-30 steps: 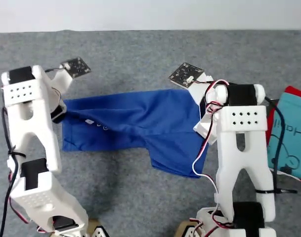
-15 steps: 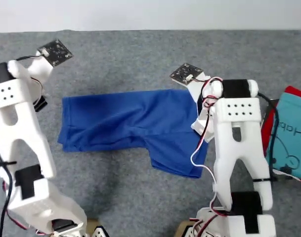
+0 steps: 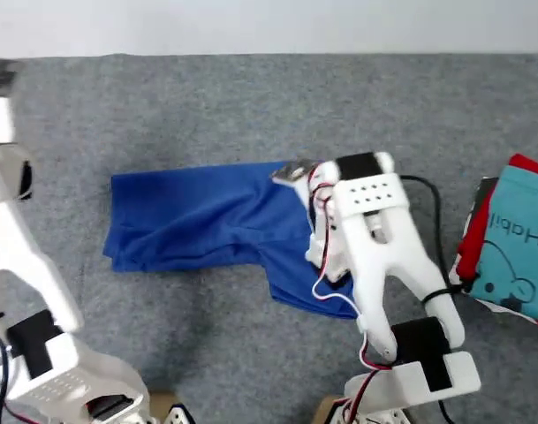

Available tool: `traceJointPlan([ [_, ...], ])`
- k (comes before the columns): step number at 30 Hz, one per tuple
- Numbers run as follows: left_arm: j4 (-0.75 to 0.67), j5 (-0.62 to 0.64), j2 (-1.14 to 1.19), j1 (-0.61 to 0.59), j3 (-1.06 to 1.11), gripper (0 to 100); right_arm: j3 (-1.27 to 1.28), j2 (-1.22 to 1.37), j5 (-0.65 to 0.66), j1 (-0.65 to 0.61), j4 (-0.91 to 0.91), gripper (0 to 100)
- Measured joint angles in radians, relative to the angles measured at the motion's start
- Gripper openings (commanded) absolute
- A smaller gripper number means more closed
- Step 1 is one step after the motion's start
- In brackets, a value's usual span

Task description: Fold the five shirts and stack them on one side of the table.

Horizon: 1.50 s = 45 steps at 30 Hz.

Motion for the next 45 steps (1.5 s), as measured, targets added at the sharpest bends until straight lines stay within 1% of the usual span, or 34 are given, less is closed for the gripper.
traceJointPlan([
  [2, 0.000, 0.035, 0.000, -0.029, 0.000, 1, 0.054, 0.017, 0.000, -0.005, -0.049, 1.4],
  [5, 0.002, 0.048, 0.000, -0.048, 0.000, 1, 0.118, 0.072, 0.000, -0.005, -0.101, 1.4],
  [8, 0.003, 0.052, 0.000, -0.054, 0.011, 1, 0.132, 0.138, 0.000, 0.011, -0.117, 1.4],
  [12, 0.003, 0.054, 0.000, -0.055, 0.025, 1, 0.132, 0.206, 0.000, 0.106, -0.124, 1.4],
  [16, 0.003, 0.054, 0.000, -0.055, 0.025, 1, 0.132, 0.229, 0.035, 0.199, -0.123, 1.4],
  [19, 0.003, 0.054, 0.000, -0.055, 0.025, 1, 0.127, 0.229, 0.043, 0.235, -0.080, 1.4],
  [22, 0.003, 0.054, 0.000, -0.055, 0.025, 1, 0.058, 0.227, 0.043, 0.233, 0.008, 1.4],
  [24, 0.003, 0.054, 0.000, -0.055, 0.025, 1, -0.008, 0.201, 0.043, 0.209, 0.023, 1.4],
  [27, 0.003, 0.054, 0.000, -0.055, 0.025, 1, -0.072, 0.147, 0.043, 0.135, 0.023, 1.4],
  [30, 0.003, 0.054, 0.000, -0.055, 0.025, 1, -0.084, 0.135, 0.040, 0.025, 0.023, 1.4],
  [32, 0.003, 0.054, 0.000, -0.055, 0.025, 1, -0.084, 0.135, 0.006, -0.031, 0.021, 1.4],
  [34, 0.003, 0.054, 0.000, -0.055, 0.025, 1, -0.084, 0.157, -0.021, -0.052, 0.006, 1.4],
  [39, 0.003, 0.054, 0.000, -0.055, 0.025, 1, -0.084, 0.298, -0.037, -0.038, -0.069, 1.4],
  [45, 0.003, 0.054, 0.000, -0.055, 0.025, 1, -0.084, 0.457, -0.037, 0.074, -0.101, 1.4],
])
